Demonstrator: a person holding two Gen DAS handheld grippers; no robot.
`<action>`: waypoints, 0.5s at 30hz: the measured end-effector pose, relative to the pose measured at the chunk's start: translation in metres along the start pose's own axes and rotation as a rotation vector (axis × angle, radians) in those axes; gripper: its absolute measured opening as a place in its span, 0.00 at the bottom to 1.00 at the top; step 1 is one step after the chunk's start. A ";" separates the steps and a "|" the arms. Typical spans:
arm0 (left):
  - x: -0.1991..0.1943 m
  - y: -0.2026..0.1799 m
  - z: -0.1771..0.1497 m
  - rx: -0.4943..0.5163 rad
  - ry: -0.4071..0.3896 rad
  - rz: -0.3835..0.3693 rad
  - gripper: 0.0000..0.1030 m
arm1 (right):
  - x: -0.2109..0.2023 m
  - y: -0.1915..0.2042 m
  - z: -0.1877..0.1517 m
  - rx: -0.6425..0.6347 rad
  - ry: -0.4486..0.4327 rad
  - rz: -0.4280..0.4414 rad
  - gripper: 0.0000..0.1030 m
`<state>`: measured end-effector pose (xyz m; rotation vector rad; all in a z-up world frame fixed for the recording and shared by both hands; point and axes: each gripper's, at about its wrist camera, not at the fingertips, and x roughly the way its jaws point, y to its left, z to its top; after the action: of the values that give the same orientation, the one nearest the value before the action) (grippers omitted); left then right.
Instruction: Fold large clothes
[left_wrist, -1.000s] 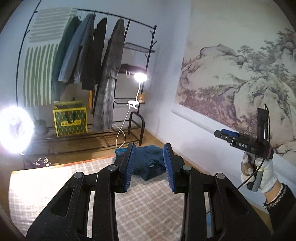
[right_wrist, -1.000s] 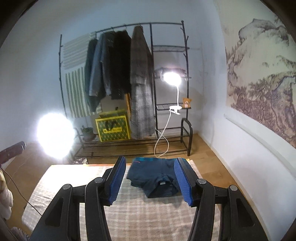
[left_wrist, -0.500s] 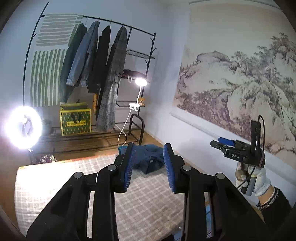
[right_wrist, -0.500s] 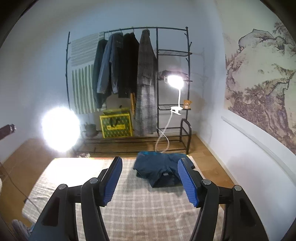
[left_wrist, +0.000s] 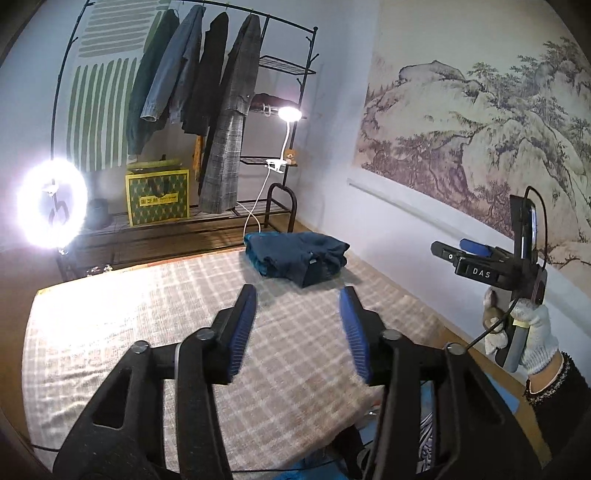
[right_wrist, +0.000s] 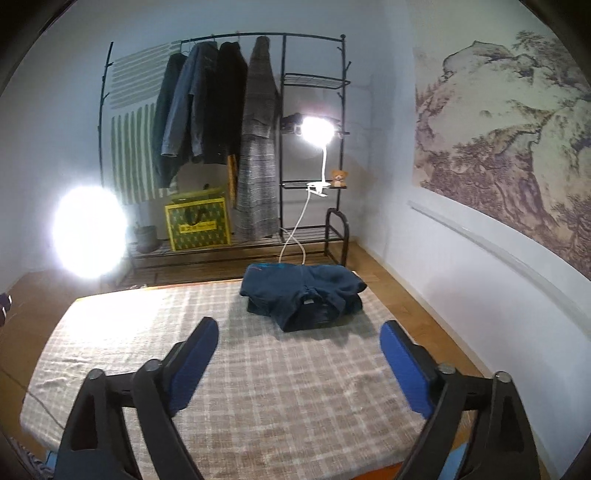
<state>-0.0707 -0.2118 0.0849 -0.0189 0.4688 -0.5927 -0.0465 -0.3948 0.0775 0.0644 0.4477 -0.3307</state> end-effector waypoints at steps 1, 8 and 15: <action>0.001 -0.001 -0.002 0.008 -0.003 0.007 0.66 | -0.001 0.001 -0.002 0.003 -0.005 -0.009 0.94; 0.012 -0.001 -0.016 0.024 -0.028 0.062 0.86 | -0.003 0.009 -0.009 0.001 -0.059 -0.068 1.00; 0.039 0.012 -0.027 0.045 -0.020 0.135 0.98 | 0.013 0.020 -0.017 0.001 -0.095 -0.110 1.00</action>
<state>-0.0480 -0.2197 0.0425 0.0489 0.4338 -0.4702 -0.0364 -0.3772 0.0563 0.0248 0.3575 -0.4403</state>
